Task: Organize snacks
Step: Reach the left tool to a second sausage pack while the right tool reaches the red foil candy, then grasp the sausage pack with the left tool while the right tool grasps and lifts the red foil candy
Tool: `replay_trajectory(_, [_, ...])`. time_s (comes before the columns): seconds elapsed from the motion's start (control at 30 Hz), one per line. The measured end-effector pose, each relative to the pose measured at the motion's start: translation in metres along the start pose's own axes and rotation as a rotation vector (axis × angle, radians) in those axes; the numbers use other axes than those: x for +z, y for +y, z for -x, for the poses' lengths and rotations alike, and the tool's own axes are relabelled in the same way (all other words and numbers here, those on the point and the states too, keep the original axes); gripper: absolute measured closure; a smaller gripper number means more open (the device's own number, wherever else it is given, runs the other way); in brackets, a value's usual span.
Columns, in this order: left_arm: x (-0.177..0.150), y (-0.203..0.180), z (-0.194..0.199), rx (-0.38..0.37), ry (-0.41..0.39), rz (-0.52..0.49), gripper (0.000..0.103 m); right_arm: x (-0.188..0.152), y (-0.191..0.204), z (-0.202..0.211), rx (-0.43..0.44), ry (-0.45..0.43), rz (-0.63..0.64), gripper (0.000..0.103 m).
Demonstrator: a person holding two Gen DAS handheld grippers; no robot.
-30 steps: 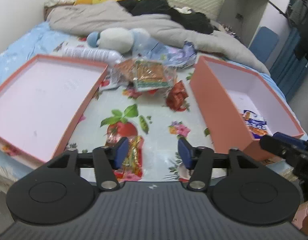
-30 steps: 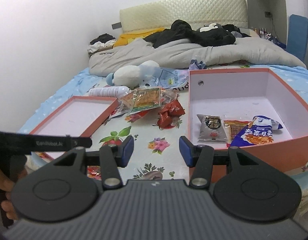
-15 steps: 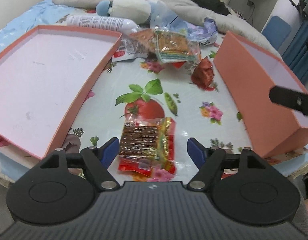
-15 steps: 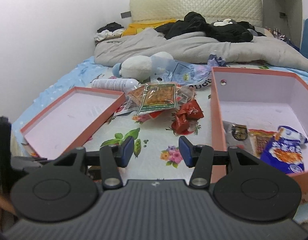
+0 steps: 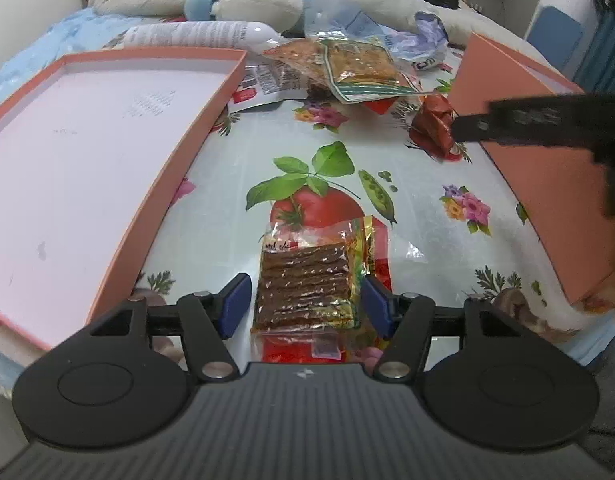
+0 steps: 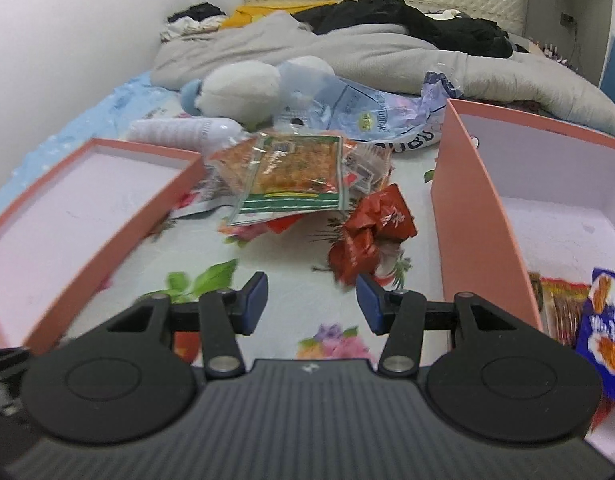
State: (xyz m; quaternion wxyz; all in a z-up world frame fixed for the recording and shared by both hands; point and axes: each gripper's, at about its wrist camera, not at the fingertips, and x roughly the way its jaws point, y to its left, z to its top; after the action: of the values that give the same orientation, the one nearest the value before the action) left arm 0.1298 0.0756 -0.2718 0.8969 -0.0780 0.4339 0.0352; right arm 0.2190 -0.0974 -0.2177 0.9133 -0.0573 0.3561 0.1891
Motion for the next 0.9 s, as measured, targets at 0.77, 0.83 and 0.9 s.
replay_trajectory(0.77, [0.015,0.006,-0.004,-0.037,0.013,0.063,0.046,0.012,-0.007,-0.091,-0.165,0.024,0.038,0.073])
replay_trajectory(0.83, [0.015,0.005,-0.003,-0.041,0.01,0.069,0.046,0.011,-0.008,-0.087,-0.167,0.017,0.045,0.074])
replay_trajectory(0.9, [0.015,0.004,-0.002,-0.036,0.008,0.069,0.046,0.01,-0.008,-0.084,-0.151,0.025,0.051,0.074])
